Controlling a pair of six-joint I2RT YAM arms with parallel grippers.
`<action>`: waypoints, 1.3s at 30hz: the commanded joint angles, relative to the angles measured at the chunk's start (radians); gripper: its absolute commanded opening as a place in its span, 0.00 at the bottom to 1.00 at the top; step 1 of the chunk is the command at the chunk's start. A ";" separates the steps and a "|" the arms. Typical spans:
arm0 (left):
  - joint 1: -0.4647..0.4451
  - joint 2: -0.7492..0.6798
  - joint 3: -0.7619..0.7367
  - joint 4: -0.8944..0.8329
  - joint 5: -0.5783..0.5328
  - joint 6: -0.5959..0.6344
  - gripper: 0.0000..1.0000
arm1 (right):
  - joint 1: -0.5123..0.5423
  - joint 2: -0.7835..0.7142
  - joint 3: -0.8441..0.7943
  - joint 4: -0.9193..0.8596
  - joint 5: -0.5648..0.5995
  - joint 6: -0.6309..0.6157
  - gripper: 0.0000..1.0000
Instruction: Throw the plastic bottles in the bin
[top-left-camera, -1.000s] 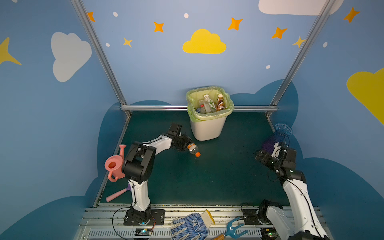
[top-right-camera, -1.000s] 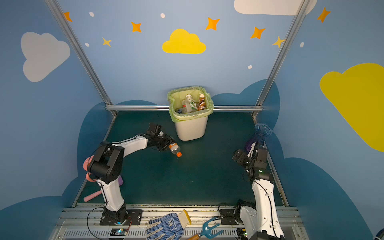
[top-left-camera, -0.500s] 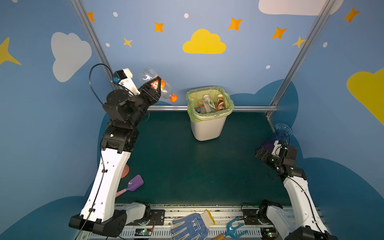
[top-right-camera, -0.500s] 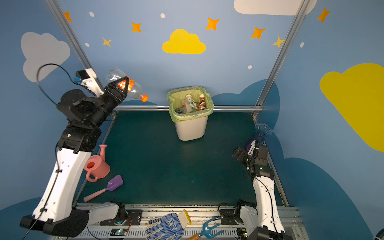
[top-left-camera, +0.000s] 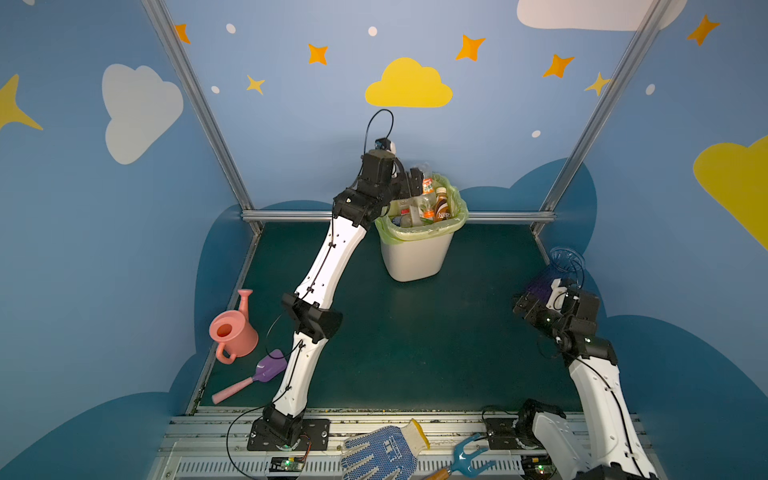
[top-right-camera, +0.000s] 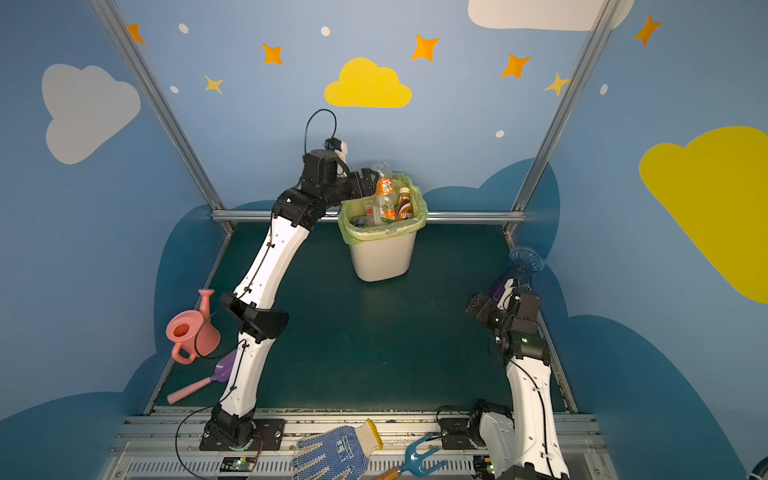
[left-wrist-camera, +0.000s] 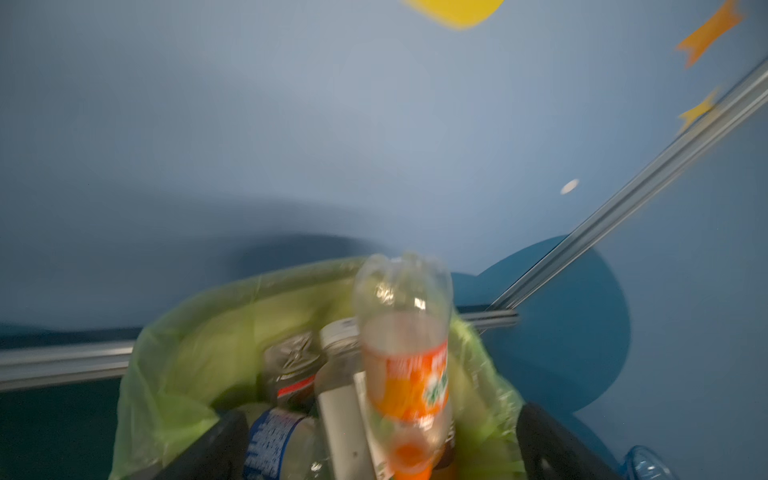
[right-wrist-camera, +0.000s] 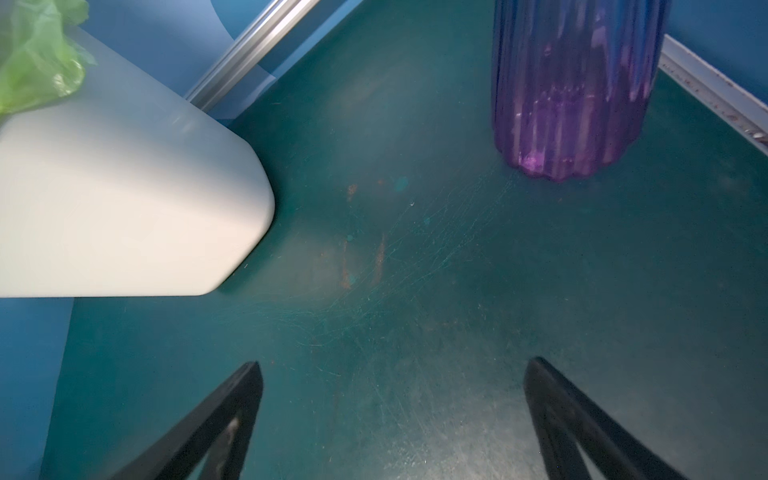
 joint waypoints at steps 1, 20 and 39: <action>0.000 -0.342 -0.239 0.232 -0.088 0.025 1.00 | -0.009 -0.028 0.011 -0.029 -0.014 -0.013 0.98; 0.004 -0.608 -0.696 0.328 -0.141 0.108 1.00 | -0.009 -0.015 -0.177 0.316 0.065 -0.089 0.98; 0.242 -1.124 -2.072 0.769 -0.495 0.088 1.00 | 0.286 0.434 -0.361 1.159 0.289 -0.484 0.98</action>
